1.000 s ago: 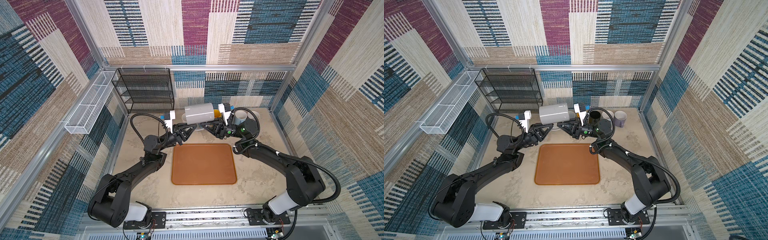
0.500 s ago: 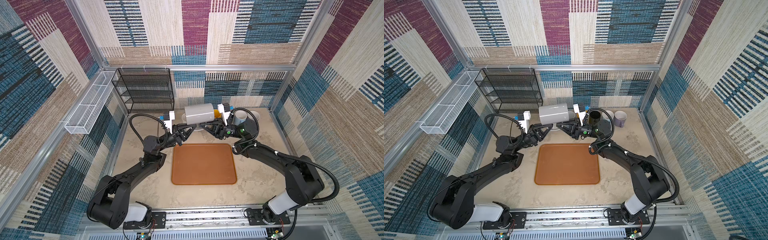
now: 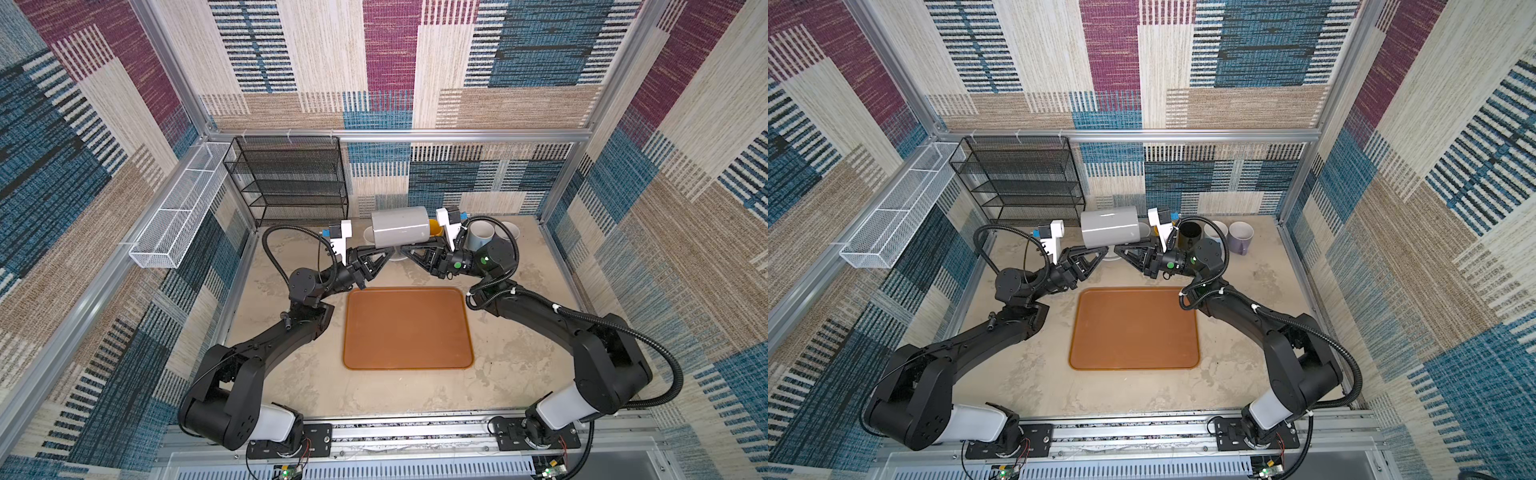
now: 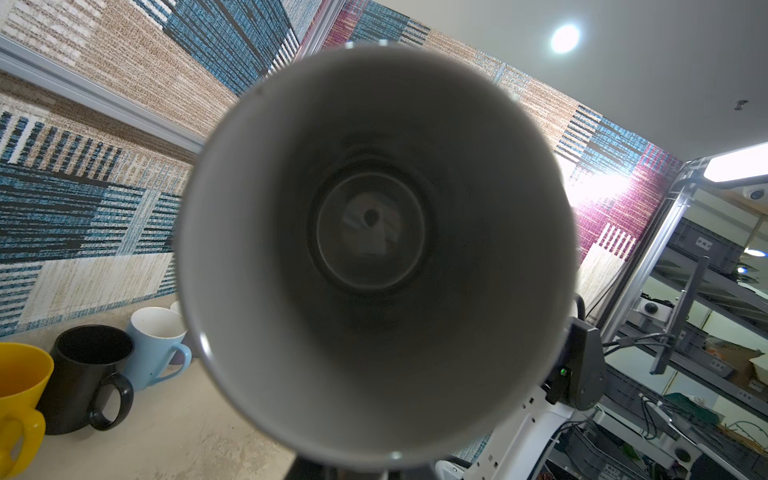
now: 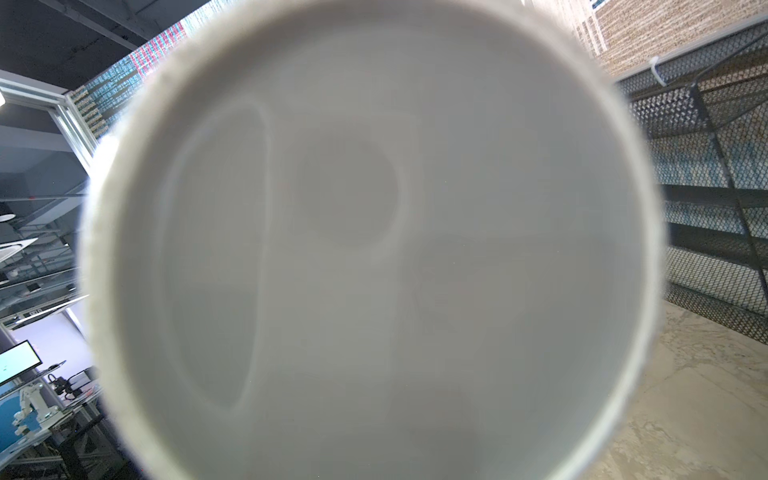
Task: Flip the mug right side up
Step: 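Grip the grey mug's base with the left gripper while the right holds its rim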
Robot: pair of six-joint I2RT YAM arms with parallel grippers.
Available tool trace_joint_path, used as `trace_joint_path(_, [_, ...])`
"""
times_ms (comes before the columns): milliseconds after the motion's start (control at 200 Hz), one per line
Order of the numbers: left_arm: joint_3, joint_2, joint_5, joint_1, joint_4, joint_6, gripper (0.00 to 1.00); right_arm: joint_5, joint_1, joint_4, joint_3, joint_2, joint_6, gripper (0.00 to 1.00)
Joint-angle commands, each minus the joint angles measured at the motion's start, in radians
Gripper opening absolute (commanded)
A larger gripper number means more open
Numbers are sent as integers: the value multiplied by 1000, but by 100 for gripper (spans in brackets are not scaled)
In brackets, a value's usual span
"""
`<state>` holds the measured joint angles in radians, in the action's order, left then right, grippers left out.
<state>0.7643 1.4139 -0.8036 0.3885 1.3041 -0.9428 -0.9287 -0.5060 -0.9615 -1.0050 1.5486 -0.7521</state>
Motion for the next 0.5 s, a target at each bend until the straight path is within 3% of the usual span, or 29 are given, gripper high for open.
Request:
trace_joint_path(0, [7,-11,-10,2,104,-7,0,-12,-3,35,4,-10,28,26])
trace_joint_path(496, [-9,-16,24,1,103,7,0,5,4,91,26,-49,73,40])
